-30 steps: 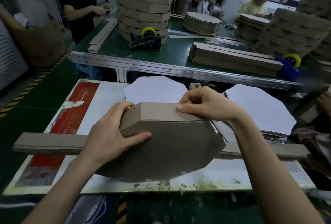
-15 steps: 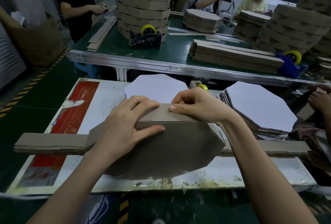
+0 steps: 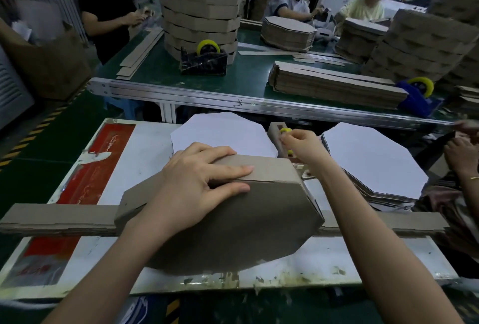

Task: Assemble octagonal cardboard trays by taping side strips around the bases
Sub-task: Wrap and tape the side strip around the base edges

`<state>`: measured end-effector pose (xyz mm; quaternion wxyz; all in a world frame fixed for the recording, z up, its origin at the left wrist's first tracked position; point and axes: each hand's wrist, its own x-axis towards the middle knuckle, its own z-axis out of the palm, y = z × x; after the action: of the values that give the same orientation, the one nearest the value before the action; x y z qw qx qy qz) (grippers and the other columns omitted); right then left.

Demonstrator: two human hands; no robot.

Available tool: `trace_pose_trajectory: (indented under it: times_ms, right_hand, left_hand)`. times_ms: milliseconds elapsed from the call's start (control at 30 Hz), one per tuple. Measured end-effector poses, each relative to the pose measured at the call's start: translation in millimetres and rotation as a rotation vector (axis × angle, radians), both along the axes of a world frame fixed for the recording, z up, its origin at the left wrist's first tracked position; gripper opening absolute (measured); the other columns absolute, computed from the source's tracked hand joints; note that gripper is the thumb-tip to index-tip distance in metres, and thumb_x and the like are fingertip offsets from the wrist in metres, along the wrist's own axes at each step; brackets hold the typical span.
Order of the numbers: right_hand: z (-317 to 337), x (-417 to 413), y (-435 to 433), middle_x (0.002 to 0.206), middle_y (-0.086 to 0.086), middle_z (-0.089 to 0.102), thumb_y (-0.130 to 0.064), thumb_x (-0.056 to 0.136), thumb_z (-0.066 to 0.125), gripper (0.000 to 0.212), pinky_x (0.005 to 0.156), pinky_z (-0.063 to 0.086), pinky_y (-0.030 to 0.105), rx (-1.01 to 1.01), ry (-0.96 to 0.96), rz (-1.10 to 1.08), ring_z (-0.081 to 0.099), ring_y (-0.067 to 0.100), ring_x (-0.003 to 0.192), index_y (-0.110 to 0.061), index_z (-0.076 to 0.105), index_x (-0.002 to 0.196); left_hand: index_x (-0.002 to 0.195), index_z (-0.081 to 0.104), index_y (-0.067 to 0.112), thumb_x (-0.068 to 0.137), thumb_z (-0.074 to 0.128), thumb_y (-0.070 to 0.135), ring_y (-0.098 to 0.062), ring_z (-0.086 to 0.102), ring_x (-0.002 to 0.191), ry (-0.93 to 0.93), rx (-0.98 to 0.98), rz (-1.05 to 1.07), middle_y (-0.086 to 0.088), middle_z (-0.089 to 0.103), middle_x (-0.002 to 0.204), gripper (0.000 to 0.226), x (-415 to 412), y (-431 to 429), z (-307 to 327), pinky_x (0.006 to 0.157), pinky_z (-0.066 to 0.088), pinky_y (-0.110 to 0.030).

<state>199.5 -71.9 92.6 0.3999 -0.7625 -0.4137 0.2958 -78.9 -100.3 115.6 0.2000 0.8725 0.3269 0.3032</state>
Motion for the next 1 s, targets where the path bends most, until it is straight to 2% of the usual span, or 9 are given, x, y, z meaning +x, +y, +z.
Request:
trace_pose_trajectory:
  times_ms: [67,133,233,367,467,633,733,867,1000]
  right_hand:
    - [-21,23,12,0.092,0.015,0.056,-0.019,0.099,0.052,0.030,0.055,0.052,0.028,-0.114,-0.002,-0.056,0.051,0.020,0.078,0.003,0.064,0.116]
    - [-39,46,24,0.093,0.022,0.058,-0.013,0.097,0.050,0.034,0.069,0.059,0.042,-0.192,-0.012,-0.100,0.050,0.024,0.079,0.009,0.061,0.119]
    - [-63,75,40,0.093,0.015,0.056,-0.010,0.093,0.049,0.031,0.058,0.050,0.035,-0.302,-0.035,-0.117,0.051,0.025,0.068,0.007,0.063,0.115]
    - [-89,108,58,0.106,0.025,0.063,-0.011,0.098,0.051,0.014,0.069,0.054,0.043,-0.420,-0.078,-0.122,0.063,0.035,0.084,0.002,0.054,0.098]
    - [-106,124,64,0.099,0.016,0.058,-0.010,0.098,0.056,0.007,0.055,0.049,0.033,-0.477,-0.064,-0.121,0.059,0.026,0.070,-0.006,0.051,0.096]
    - [-131,140,78,0.082,0.010,0.054,-0.010,0.096,0.059,0.012,0.076,0.061,0.041,-0.474,-0.052,-0.168,0.065,0.025,0.077,-0.004,0.049,0.093]
    - [-144,144,85,0.085,0.012,0.057,-0.016,0.099,0.055,0.015,0.091,0.057,0.043,-0.438,0.003,-0.199,0.059,0.024,0.078,-0.002,0.053,0.096]
    - [-148,147,89,0.097,0.018,0.062,-0.014,0.096,0.059,0.015,0.067,0.050,0.035,-0.391,0.115,-0.269,0.054,0.026,0.080,0.000,0.056,0.100]
    - [-143,145,95,0.089,0.017,0.063,-0.012,0.093,0.062,0.013,0.050,0.045,0.028,-0.298,0.281,-0.370,0.058,0.024,0.067,-0.002,0.056,0.099]
  left_hand:
    - [0.112,0.064,0.051,0.078,0.054,0.061,-0.009,0.049,0.112,0.008,-0.009,-0.004,0.030,0.049,0.118,0.037,9,3,4,0.093,0.043,-0.040]
    - [0.110,0.064,0.053,0.076,0.054,0.062,-0.009,0.049,0.112,0.017,-0.023,-0.002,0.029,0.052,0.119,0.036,19,7,7,0.093,0.043,-0.041]
    - [0.108,0.064,0.055,0.075,0.053,0.064,-0.007,0.049,0.113,0.042,-0.031,0.007,0.030,0.053,0.119,0.036,32,14,11,0.093,0.044,-0.041]
    - [0.107,0.062,0.059,0.075,0.050,0.067,-0.002,0.046,0.113,0.085,-0.040,0.021,0.036,0.048,0.117,0.035,46,21,13,0.093,0.043,-0.038]
    - [0.106,0.061,0.061,0.074,0.050,0.068,-0.001,0.046,0.116,0.099,-0.052,0.037,0.031,0.053,0.124,0.034,54,25,15,0.095,0.043,-0.039]
    - [0.104,0.058,0.065,0.073,0.048,0.075,0.001,0.045,0.116,0.103,-0.049,0.052,0.029,0.055,0.125,0.034,61,29,14,0.094,0.044,-0.038]
    - [0.103,0.059,0.066,0.074,0.049,0.074,0.001,0.046,0.116,0.112,-0.036,0.082,0.029,0.056,0.125,0.032,64,32,13,0.094,0.044,-0.039]
    - [0.103,0.059,0.066,0.074,0.042,0.075,0.000,0.047,0.114,0.101,-0.026,0.104,0.028,0.057,0.124,0.035,66,33,12,0.091,0.046,-0.039]
    - [0.103,0.059,0.066,0.074,0.042,0.075,-0.001,0.048,0.114,0.089,-0.030,0.120,0.028,0.057,0.123,0.035,64,33,11,0.090,0.046,-0.040]
